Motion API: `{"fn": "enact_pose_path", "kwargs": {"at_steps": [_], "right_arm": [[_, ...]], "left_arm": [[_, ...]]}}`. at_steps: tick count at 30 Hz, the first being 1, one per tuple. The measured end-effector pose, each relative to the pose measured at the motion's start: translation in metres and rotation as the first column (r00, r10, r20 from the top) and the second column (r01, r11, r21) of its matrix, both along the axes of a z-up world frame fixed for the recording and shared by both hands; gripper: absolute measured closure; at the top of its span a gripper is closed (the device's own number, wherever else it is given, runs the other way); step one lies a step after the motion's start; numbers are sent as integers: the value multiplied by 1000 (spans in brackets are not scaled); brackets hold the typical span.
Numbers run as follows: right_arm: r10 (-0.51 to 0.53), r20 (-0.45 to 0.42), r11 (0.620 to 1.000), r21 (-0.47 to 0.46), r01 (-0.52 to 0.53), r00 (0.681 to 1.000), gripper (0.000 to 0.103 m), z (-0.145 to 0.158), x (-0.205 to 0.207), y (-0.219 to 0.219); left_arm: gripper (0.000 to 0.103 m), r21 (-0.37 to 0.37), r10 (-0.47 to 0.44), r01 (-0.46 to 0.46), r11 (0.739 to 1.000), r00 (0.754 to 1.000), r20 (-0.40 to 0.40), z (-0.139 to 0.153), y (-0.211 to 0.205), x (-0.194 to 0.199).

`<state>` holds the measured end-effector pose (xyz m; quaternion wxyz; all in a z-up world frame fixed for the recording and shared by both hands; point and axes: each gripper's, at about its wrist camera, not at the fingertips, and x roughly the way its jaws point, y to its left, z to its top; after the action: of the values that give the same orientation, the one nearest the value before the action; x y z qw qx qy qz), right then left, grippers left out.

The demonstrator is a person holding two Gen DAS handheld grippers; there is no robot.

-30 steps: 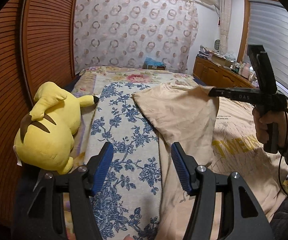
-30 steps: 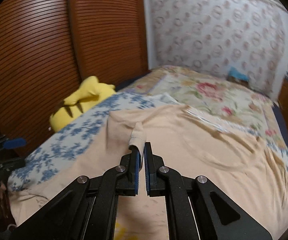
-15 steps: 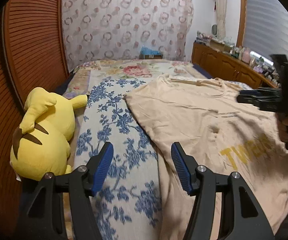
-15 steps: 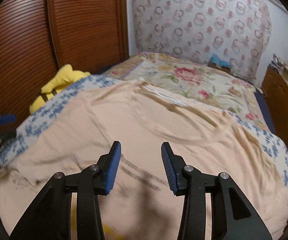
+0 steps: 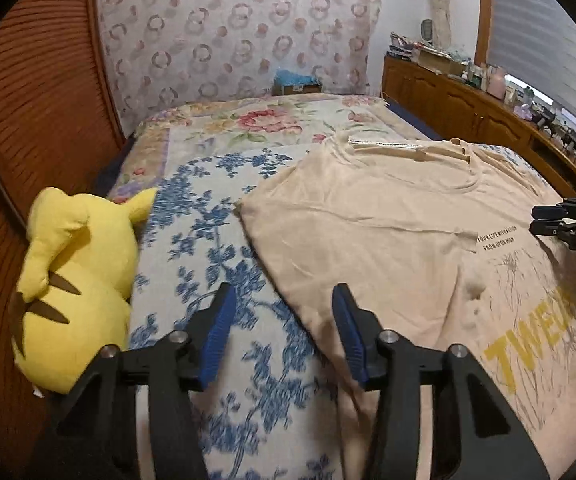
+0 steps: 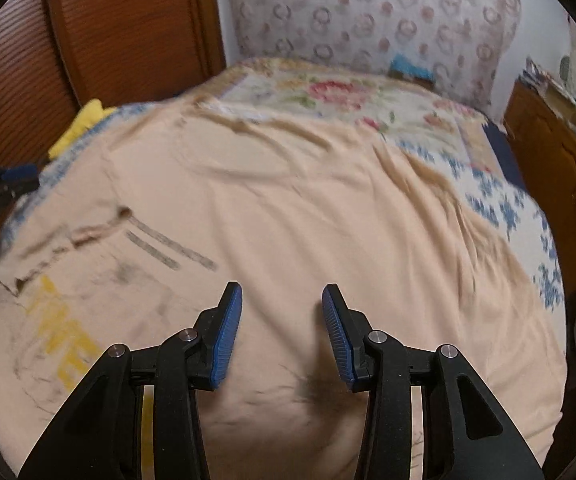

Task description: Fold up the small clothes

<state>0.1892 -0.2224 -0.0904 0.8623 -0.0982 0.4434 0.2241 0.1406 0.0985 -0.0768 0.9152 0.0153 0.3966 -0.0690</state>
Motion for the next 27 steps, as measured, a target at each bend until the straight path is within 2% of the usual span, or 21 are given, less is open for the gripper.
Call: {"fn": "enact_pose_path", "kwargs": {"at_steps": [3, 6, 14, 24, 25, 27], "right_arm": [[-7, 1, 1000, 4, 7, 1000, 61, 2, 1, -3], [11, 33, 1000, -15, -10, 999, 60, 1, -3, -2], [5, 49, 1000, 6, -5, 999, 59, -1, -4, -7], [7, 52, 1000, 1, -7, 999, 58, -1, -4, -6], [6, 53, 1000, 2, -7, 999, 58, -1, -4, -7], [6, 53, 1000, 1, -6, 999, 58, -2, -5, -5]], "left_arm": [[65, 17, 9, -9, 1000, 1000, -17, -3, -1, 14], [65, 12, 19, -19, 1000, 999, -34, -4, 1, 28], [65, -18, 44, -46, 999, 996, -80, -11, 7, 63], [67, -17, 60, -62, 998, 994, -92, -14, 5, 75], [69, -22, 56, -58, 998, 994, -89, -14, 6, 76], [90, -41, 41, -45, 998, 995, -86, -14, 6, 78]]}}
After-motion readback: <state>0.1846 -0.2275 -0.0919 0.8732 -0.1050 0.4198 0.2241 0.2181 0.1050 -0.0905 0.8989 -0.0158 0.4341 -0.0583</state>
